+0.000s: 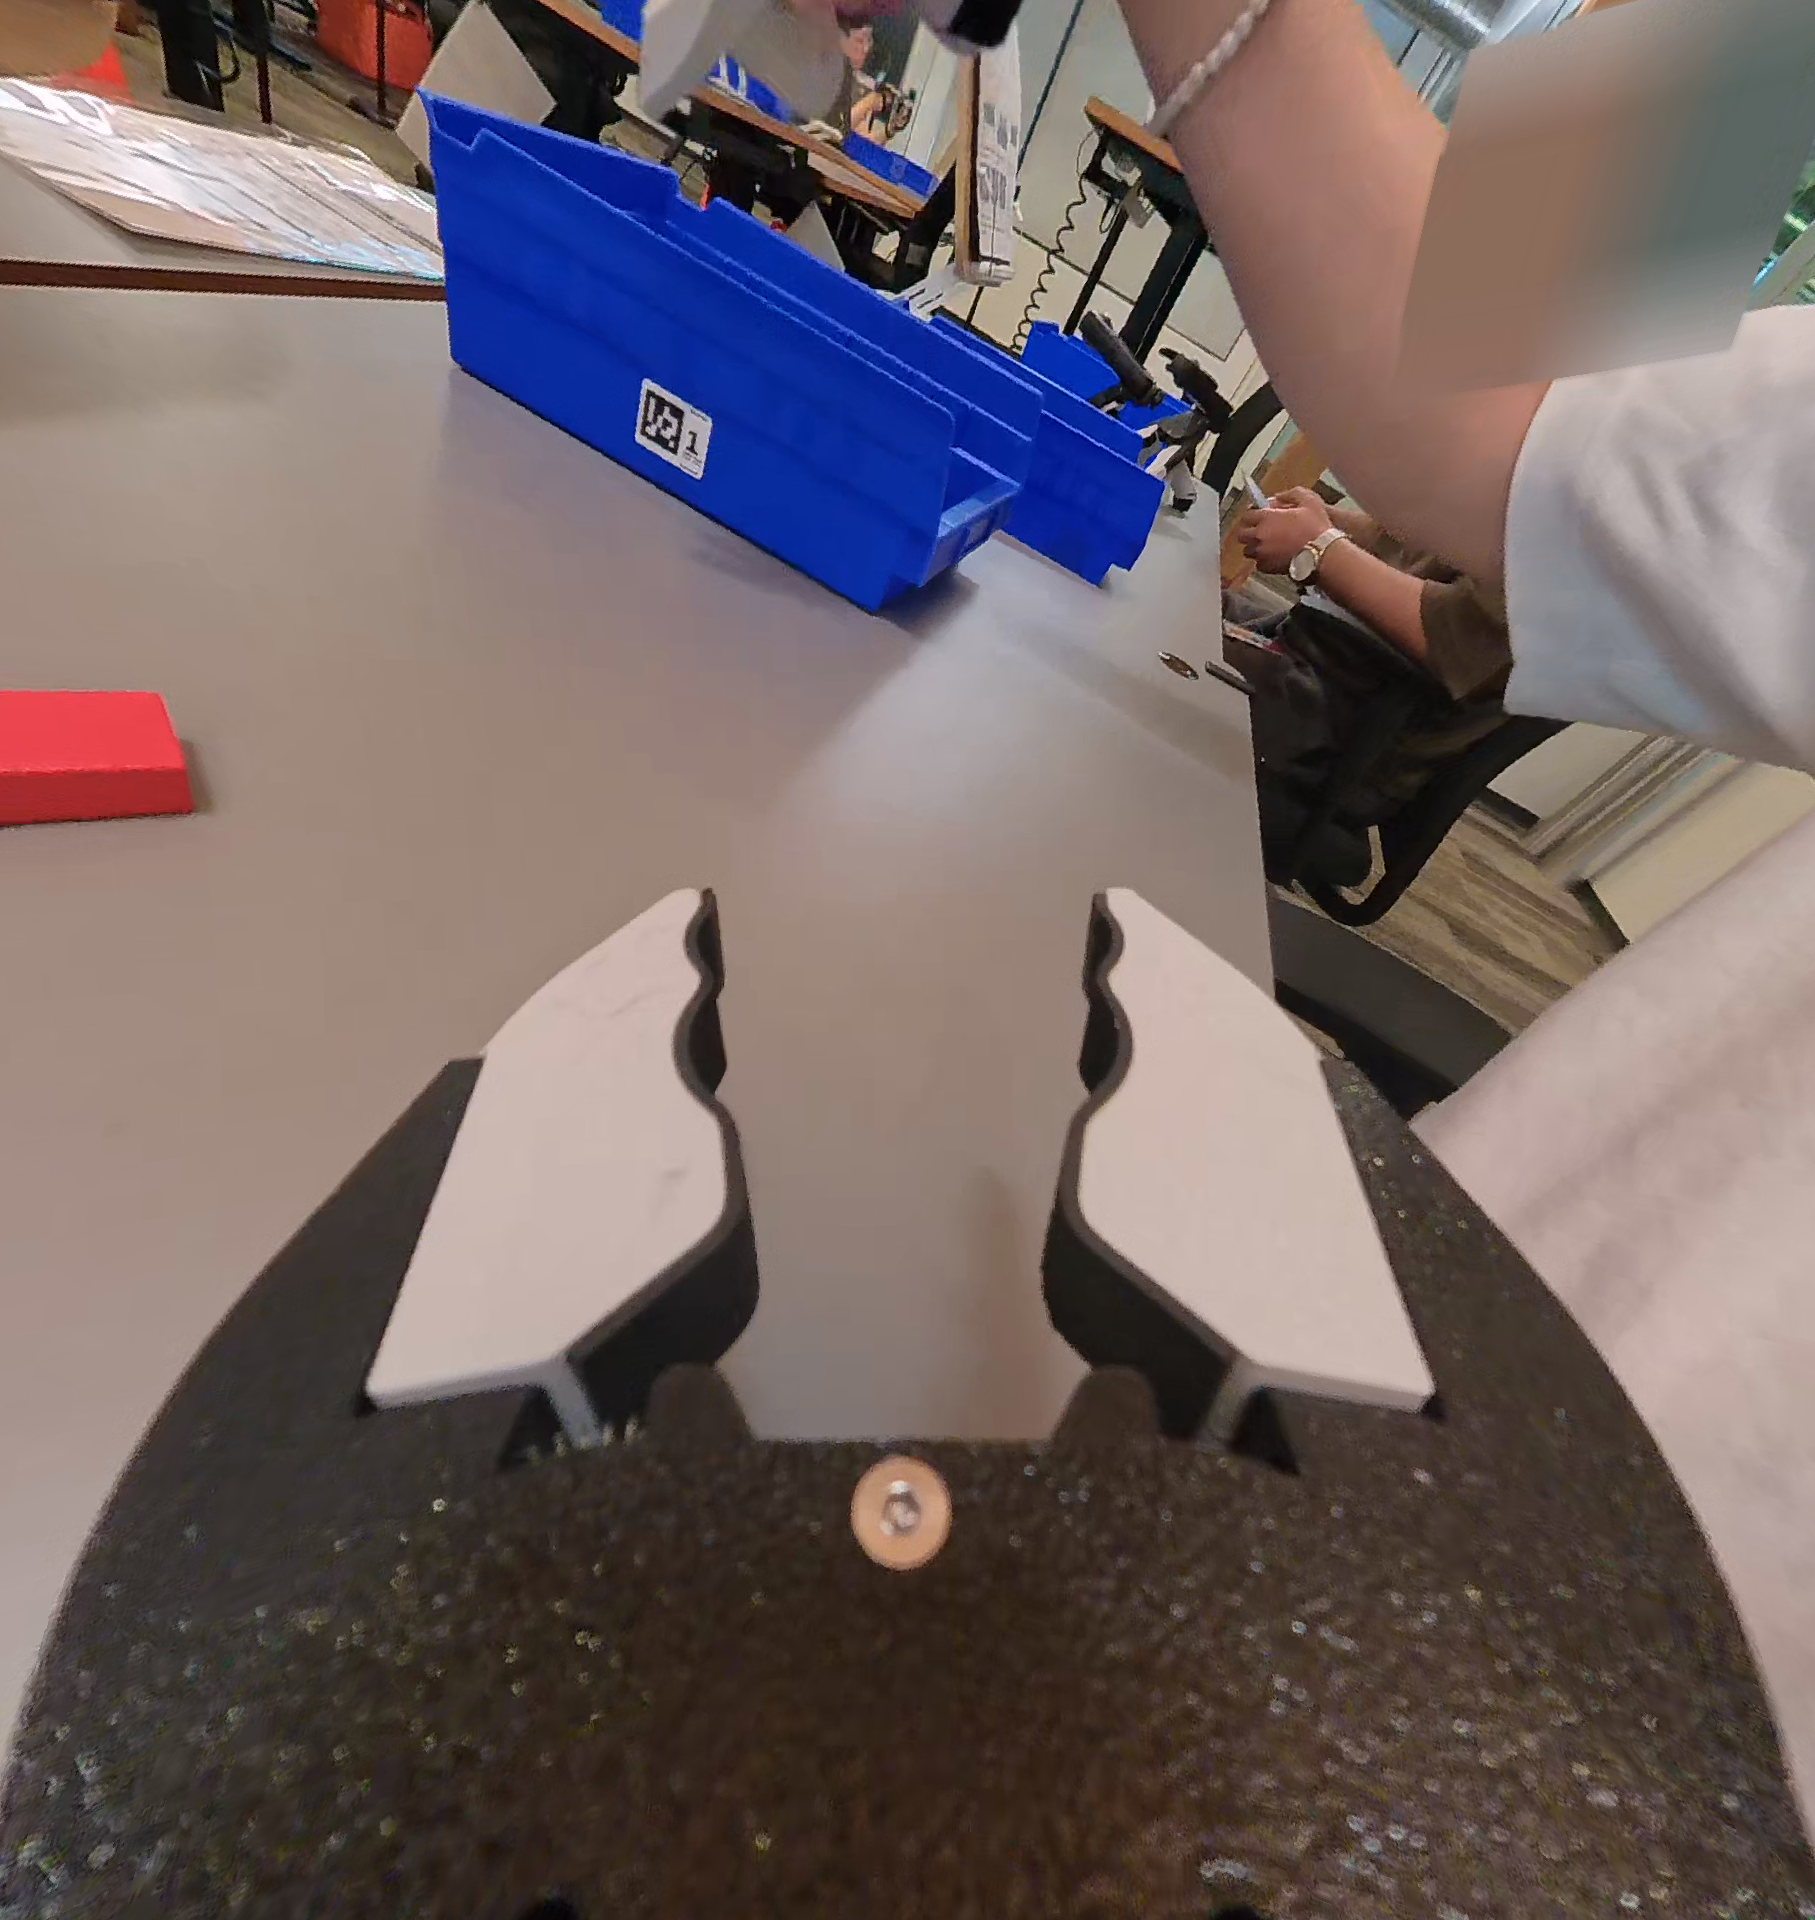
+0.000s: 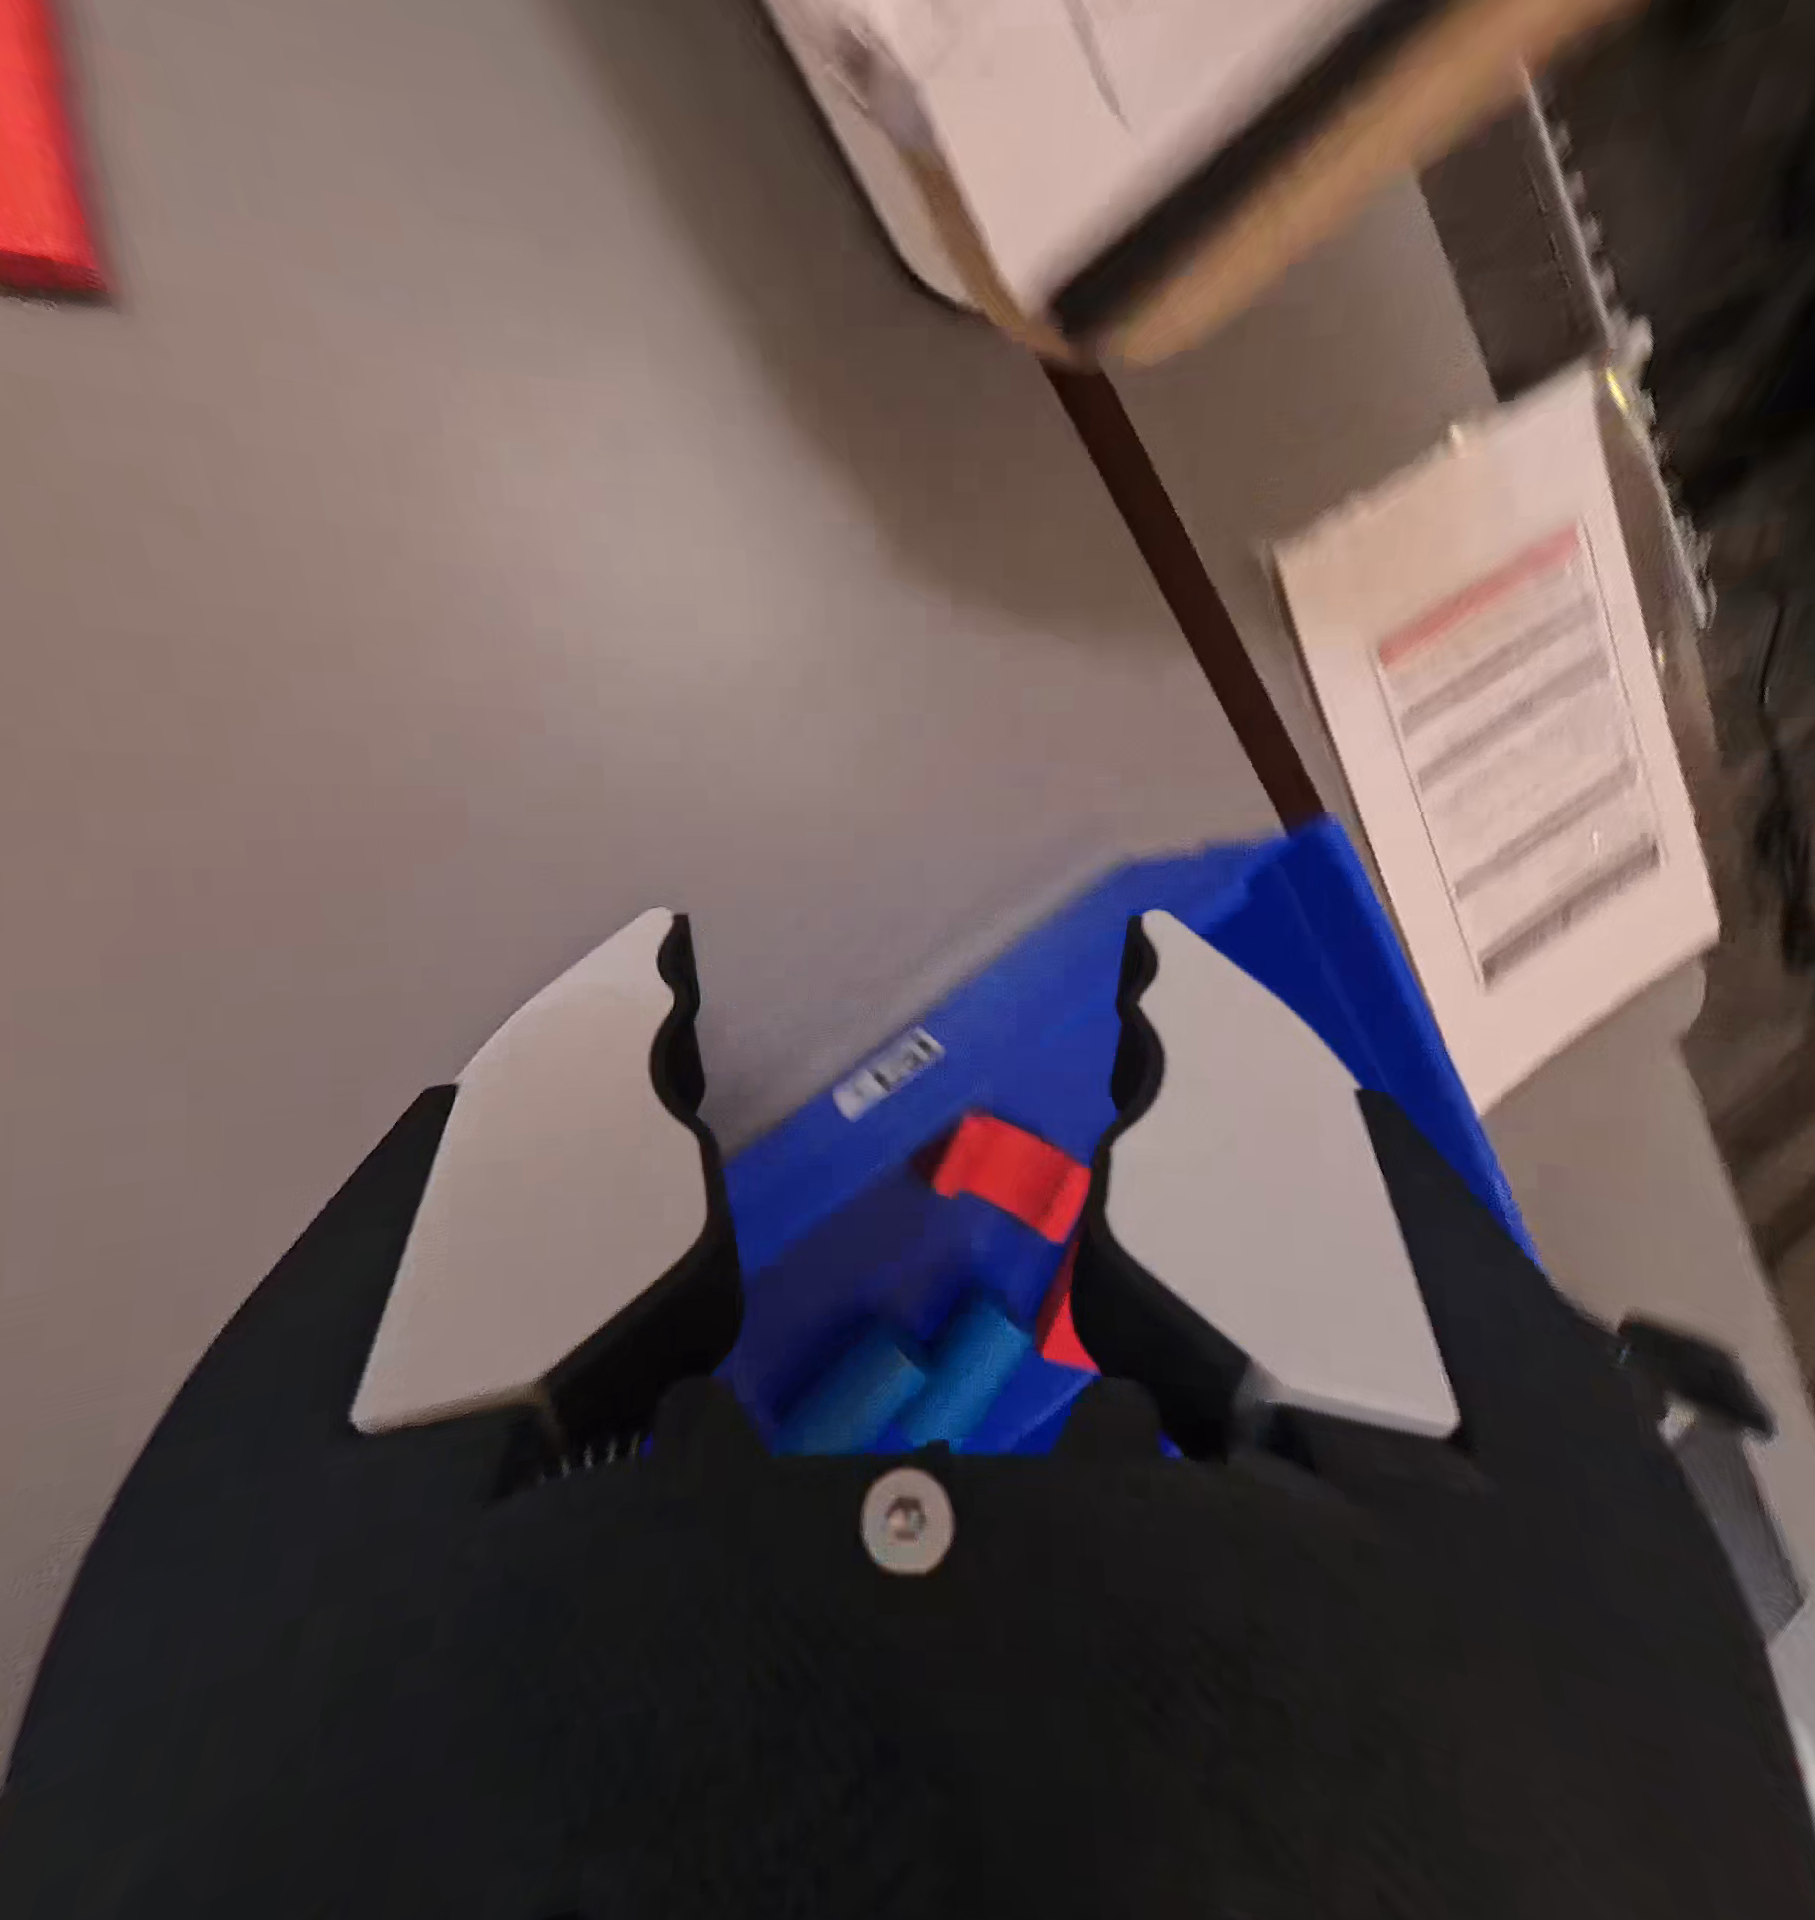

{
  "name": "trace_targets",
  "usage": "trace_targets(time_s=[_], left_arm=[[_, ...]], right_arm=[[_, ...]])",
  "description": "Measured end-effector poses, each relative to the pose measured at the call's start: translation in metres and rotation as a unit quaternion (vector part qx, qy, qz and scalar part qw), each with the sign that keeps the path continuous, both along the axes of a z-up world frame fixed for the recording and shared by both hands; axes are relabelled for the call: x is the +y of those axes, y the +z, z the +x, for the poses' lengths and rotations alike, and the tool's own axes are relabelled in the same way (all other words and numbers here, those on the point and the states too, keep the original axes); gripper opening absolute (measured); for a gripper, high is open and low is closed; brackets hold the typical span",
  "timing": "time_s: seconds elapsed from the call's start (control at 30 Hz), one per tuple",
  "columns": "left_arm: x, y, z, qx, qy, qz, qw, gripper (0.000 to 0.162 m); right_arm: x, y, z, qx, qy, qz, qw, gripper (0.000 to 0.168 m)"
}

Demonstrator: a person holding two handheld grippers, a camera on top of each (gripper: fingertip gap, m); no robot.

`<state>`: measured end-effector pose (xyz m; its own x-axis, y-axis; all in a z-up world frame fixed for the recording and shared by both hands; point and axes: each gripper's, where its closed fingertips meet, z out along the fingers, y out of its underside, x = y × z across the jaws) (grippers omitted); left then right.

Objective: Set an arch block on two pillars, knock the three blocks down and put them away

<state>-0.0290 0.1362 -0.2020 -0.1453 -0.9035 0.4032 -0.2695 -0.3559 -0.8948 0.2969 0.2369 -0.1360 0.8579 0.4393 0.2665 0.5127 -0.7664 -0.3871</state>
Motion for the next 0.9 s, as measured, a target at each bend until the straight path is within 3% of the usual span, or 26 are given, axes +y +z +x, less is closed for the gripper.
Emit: trace_targets(time_s=[0.03,0.2,0.43,0.67,0.8,0.87,0.9], left_arm=[[-0.001,0.001,0.0,-0.001,-0.002,0.0,1.0,0.066],[-0.007,0.004,-0.004,0.002,-0.01,0.015,1.0,0.066],[-0.002,0.002,-0.014,0.003,0.01,0.031,0.999,0.067],[0.034,-0.008,-0.023,0.049,0.106,0.088,0.989,0.07],[0.048,-0.006,-0.027,0.049,0.155,0.103,0.981,0.069],[0.06,-0.01,-0.031,0.067,0.193,0.108,0.973,0.069],[0.066,-0.013,-0.033,0.079,0.212,0.109,0.968,0.068]], right_arm=[[0.005,0.004,-0.024,0.0,0.025,-0.001,1.0,0.078],[0.037,-0.005,-0.133,0.061,0.096,0.002,0.994,0.078],[0.068,-0.091,-0.229,0.107,0.077,-0.059,0.989,0.075],[0.085,-0.145,-0.252,0.072,0.059,-0.083,0.992,0.069],[0.088,-0.152,-0.251,0.055,0.061,-0.082,0.993,0.05],[0.088,-0.153,-0.251,0.056,0.067,-0.084,0.993,0.032],[0.088,-0.153,-0.251,0.055,0.071,-0.082,0.993,0.031]])
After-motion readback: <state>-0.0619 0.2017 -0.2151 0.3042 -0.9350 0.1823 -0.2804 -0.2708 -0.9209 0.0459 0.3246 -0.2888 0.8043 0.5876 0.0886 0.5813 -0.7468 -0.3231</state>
